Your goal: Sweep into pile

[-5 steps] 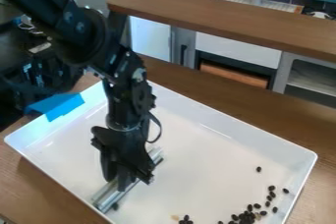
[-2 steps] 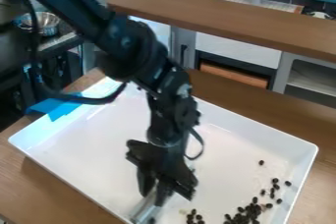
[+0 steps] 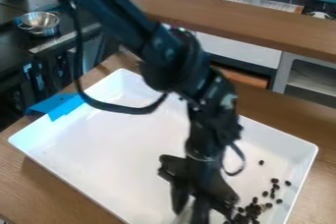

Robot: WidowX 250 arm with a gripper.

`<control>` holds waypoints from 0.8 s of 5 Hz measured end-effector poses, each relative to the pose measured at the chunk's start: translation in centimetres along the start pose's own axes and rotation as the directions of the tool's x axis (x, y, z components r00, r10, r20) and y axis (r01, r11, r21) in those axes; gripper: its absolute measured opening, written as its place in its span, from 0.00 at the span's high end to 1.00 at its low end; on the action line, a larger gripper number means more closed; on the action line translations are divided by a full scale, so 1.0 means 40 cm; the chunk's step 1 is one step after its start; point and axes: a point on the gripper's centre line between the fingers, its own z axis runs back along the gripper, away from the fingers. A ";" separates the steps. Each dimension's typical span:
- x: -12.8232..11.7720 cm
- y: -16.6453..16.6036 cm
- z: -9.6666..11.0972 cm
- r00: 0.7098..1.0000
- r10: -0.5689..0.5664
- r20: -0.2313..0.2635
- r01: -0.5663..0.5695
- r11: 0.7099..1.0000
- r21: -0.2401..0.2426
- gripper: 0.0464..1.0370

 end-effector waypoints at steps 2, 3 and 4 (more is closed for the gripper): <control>0.010 -0.099 0.004 1.000 -0.011 -0.005 0.010 1.000 -0.021 0.73; 0.007 -0.065 0.027 0.999 -0.010 -0.041 0.008 0.999 -0.044 0.73; 0.020 0.042 0.141 0.999 0.031 -0.012 -0.032 0.993 -0.111 0.73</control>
